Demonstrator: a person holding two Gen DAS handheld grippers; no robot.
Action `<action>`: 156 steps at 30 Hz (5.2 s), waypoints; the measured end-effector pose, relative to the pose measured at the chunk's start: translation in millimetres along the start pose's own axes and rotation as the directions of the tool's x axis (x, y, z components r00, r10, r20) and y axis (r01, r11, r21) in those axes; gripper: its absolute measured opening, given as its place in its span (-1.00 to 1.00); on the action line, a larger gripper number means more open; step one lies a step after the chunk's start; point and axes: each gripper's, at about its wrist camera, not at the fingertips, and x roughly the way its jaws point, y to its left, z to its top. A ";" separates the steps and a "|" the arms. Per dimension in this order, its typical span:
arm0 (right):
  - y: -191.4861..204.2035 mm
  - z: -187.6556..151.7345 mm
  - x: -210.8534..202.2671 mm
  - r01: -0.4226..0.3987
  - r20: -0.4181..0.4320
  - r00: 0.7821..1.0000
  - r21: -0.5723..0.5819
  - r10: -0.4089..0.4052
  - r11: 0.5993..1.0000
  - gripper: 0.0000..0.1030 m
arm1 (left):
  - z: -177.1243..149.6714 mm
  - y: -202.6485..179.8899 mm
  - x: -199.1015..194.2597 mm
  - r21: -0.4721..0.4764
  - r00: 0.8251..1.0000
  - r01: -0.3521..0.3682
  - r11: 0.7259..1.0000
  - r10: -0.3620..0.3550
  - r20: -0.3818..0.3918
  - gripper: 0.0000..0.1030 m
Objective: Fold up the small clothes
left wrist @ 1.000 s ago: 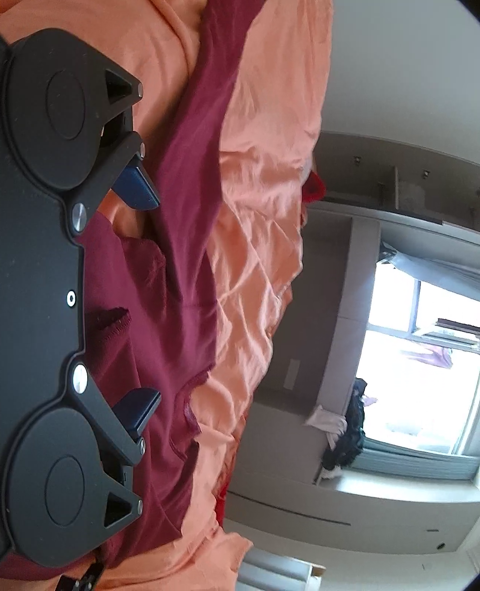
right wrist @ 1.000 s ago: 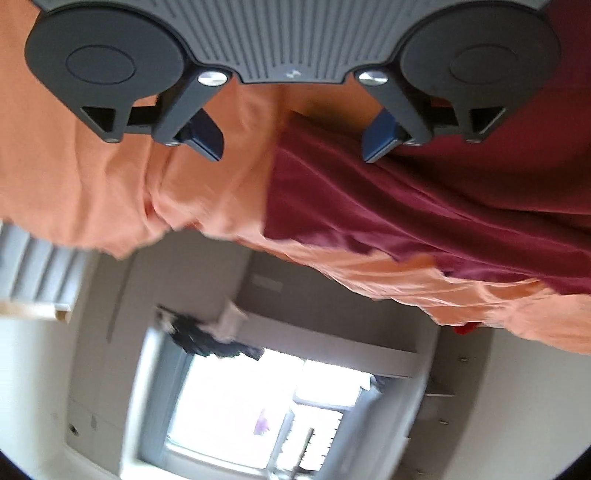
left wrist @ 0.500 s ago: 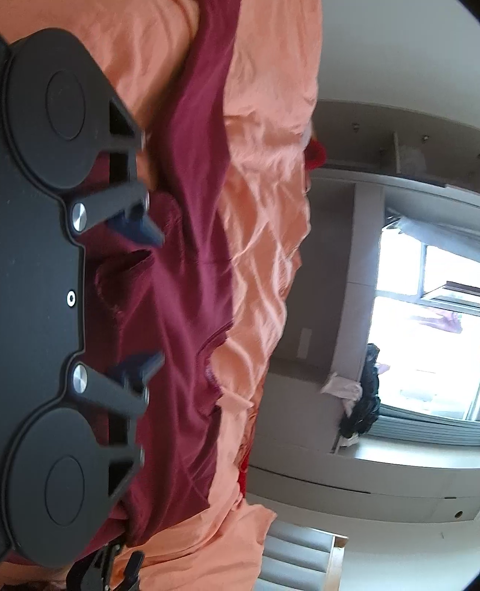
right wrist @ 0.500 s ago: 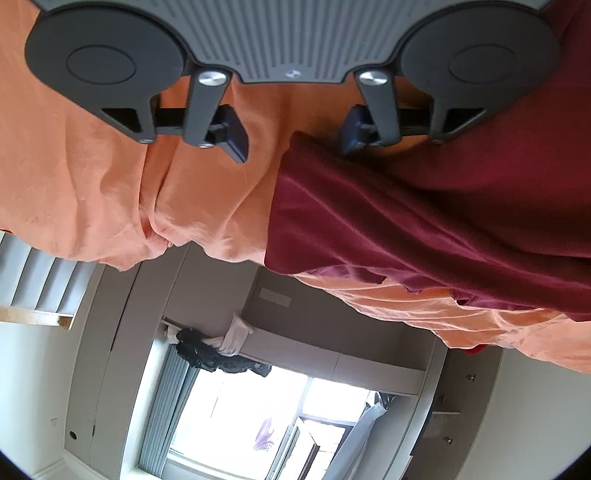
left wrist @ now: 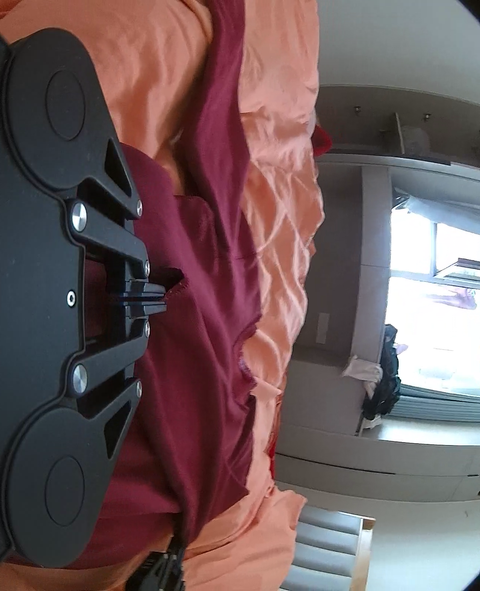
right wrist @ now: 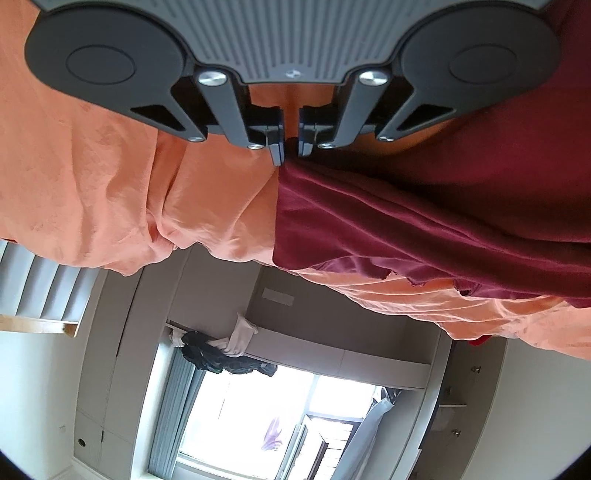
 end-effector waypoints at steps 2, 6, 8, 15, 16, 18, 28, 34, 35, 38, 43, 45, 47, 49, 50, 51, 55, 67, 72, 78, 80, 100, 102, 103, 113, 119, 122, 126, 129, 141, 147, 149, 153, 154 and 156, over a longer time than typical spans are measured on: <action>-0.8 -1.4 1.4 -0.003 -0.014 1.000 0.008 0.003 1.000 -0.87 | -4.5 1.6 0.3 0.005 1.000 0.009 1.000 -0.008 -0.019 -0.99; -1.5 -4.2 -0.2 -0.030 -0.040 0.999 0.036 0.031 0.999 -0.69 | -11.2 -0.9 -3.5 0.052 1.000 0.023 0.998 -0.022 -0.022 -0.99; -4.4 -0.8 -8.5 -0.036 -0.041 0.998 0.062 0.038 0.997 -0.07 | -9.9 1.9 -6.6 0.046 0.999 0.040 0.998 -0.039 -0.018 -0.97; 9.5 43.9 -45.0 -0.179 0.056 0.983 0.113 0.174 0.977 0.62 | -3.2 26.1 -9.1 -0.096 0.997 0.070 0.993 -0.073 -0.028 -0.42; 17.3 52.4 -47.6 -0.222 0.075 0.974 0.119 0.214 0.968 0.64 | -2.7 28.2 -9.2 -0.104 0.997 0.072 0.992 -0.076 -0.030 -0.40; 31.2 64.7 -48.7 -0.328 0.106 0.943 0.117 0.317 0.937 0.66 | -1.4 31.6 -12.7 -0.118 0.996 0.076 0.990 -0.080 -0.028 -0.27; 148.5 85.9 -44.8 -0.599 -0.040 0.781 -0.330 0.623 0.730 0.42 | 14.2 58.0 -43.6 -0.097 0.996 -0.052 0.994 0.058 0.063 0.62; 175.8 76.4 -59.0 -0.600 -0.082 0.778 -0.390 0.623 0.698 -0.82 | 17.7 80.2 -42.6 -0.198 0.998 -0.050 0.979 0.056 0.027 0.71; 178.3 71.0 -66.6 -0.581 -0.070 0.788 -0.415 0.612 0.700 -0.86 | 17.7 81.2 -41.8 -0.201 0.998 -0.053 0.978 0.059 0.023 0.71; 178.1 57.0 -85.8 -0.552 -0.044 0.800 -0.444 0.598 0.706 -0.88 | 17.5 78.3 -38.8 -0.197 0.998 -0.050 0.979 0.055 0.020 0.71; 184.2 29.6 -102.9 -0.541 -0.026 0.800 -0.463 0.599 0.702 -0.89 | 14.4 61.3 -23.2 -0.171 1.000 -0.022 0.985 0.020 -0.012 0.74; 177.1 28.9 -101.7 -0.560 -0.002 0.791 -0.403 0.612 0.724 -0.88 | 10.7 52.4 -12.7 -0.151 0.999 -0.024 0.988 0.018 -0.040 0.74; 164.3 33.6 -100.8 -0.597 -0.008 0.776 -0.334 0.631 0.730 -0.62 | 6.4 44.0 -2.0 -0.123 0.997 -0.036 0.992 0.027 -0.073 0.74; 148.0 38.9 -103.1 -0.566 0.027 0.799 -0.300 0.600 0.768 -0.01 | 2.2 37.2 6.6 -0.082 0.993 -0.059 0.995 0.051 -0.102 0.74; 138.7 41.3 -103.1 -0.535 0.056 0.819 -0.281 0.571 0.796 0.18 | -0.2 34.5 8.6 -0.058 0.992 -0.072 0.996 0.066 -0.103 0.74; 130.4 43.6 -101.6 -0.512 0.072 0.836 -0.259 0.545 0.819 0.21 | -2.0 32.3 8.6 -0.039 0.992 -0.081 0.996 0.077 -0.097 0.76; 93.7 53.0 -73.3 -0.405 0.072 0.910 -0.048 0.407 0.913 0.36 | -7.1 29.3 4.6 -0.010 0.993 -0.092 0.996 0.091 -0.081 0.79; 84.3 50.0 -5.8 -0.231 -0.066 0.969 0.106 0.239 0.967 0.34 | -10.6 39.5 -2.1 -0.036 0.997 -0.057 0.998 0.055 -0.061 0.91; 87.9 39.0 -13.1 -0.245 -0.029 0.968 0.094 0.249 0.965 0.35 | -4.0 57.8 -20.3 -0.081 0.997 -0.083 0.993 0.082 -0.017 0.97; 73.6 38.6 -42.4 -0.311 0.086 0.950 0.158 0.301 0.937 0.81 | 8.9 108.5 -44.2 -0.169 0.962 -0.254 0.952 0.267 0.061 0.99; 73.8 41.5 -50.3 -0.329 0.129 0.942 0.153 0.311 0.932 0.97 | 15.6 139.2 -47.2 -0.234 0.939 -0.319 0.918 0.339 0.051 0.99; 82.7 35.2 -66.1 -0.338 0.146 0.936 0.104 0.321 0.935 1.00 | 50.3 309.1 -26.8 -0.462 0.732 -0.630 0.624 0.677 -0.083 -0.09; 80.6 33.7 -65.7 -0.335 0.138 0.937 0.105 0.319 0.937 0.99 | 52.0 296.0 -21.0 -0.401 0.682 -0.689 0.604 0.727 -0.077 -0.42; 80.1 33.2 -65.3 -0.332 0.133 0.939 0.105 0.317 0.937 1.00 | 53.9 287.6 -16.5 -0.352 0.657 -0.720 0.598 0.750 -0.070 -0.55; 52.4 33.7 -75.8 -0.332 0.140 0.941 0.197 0.309 0.923 1.00 | 115.2 223.8 -28.2 -0.240 0.673 -0.691 0.682 0.728 0.133 -0.90; 34.7 42.2 -87.0 -0.313 0.157 0.947 0.241 0.281 0.919 1.00 | 153.6 142.3 -42.4 -0.136 0.732 -0.589 0.797 0.597 0.329 -0.90; 26.2 48.1 -93.5 -0.299 0.179 0.949 0.249 0.260 0.921 1.00 | 159.2 97.8 -46.4 -0.080 0.775 -0.507 0.858 0.495 0.392 -0.90; 18.3 51.5 -98.5 -0.267 0.193 0.956 0.254 0.222 0.930 1.00 | 155.4 37.1 -51.9 0.035 0.823 -0.395 0.918 0.337 0.458 -0.90; 13.0 51.3 -99.8 -0.229 0.196 0.964 0.256 0.181 0.939 1.00 | 143.8 -9.7 -53.1 0.136 0.858 -0.294 0.946 0.199 0.473 -0.89; -32.1 49.7 -83.2 -0.119 0.156 0.985 0.356 0.067 0.927 1.00 | 38.7 -124.2 -24.8 0.305 0.957 0.158 0.939 -0.222 0.189 -0.88; -32.0 51.6 -78.2 -0.128 0.152 0.985 0.364 0.077 0.923 1.00 | -15.2 -130.5 -2.7 0.331 0.961 0.253 0.909 -0.276 0.023 -0.77; -28.0 51.5 -76.3 -0.129 0.146 0.986 0.358 0.081 0.925 1.00 | -25.5 -130.2 -1.4 0.324 0.957 0.273 0.906 -0.289 -0.001 -0.72; -18.6 51.2 -71.6 -0.154 0.129 0.985 0.360 0.114 0.920 1.00 | -27.4 -118.5 -6.1 0.309 0.946 0.316 0.897 -0.323 -0.030 -0.06; -15.0 51.1 -70.7 -0.162 0.125 0.984 0.357 0.125 0.920 1.00 | -28.6 -116.8 -9.6 0.312 0.947 0.312 0.897 -0.322 -0.022 0.05; -7.4 49.9 -68.0 -0.175 0.113 0.983 0.341 0.144 0.924 1.00 | -19.5 -111.9 -24.0 0.337 0.952 0.286 0.897 -0.305 0.003 0.19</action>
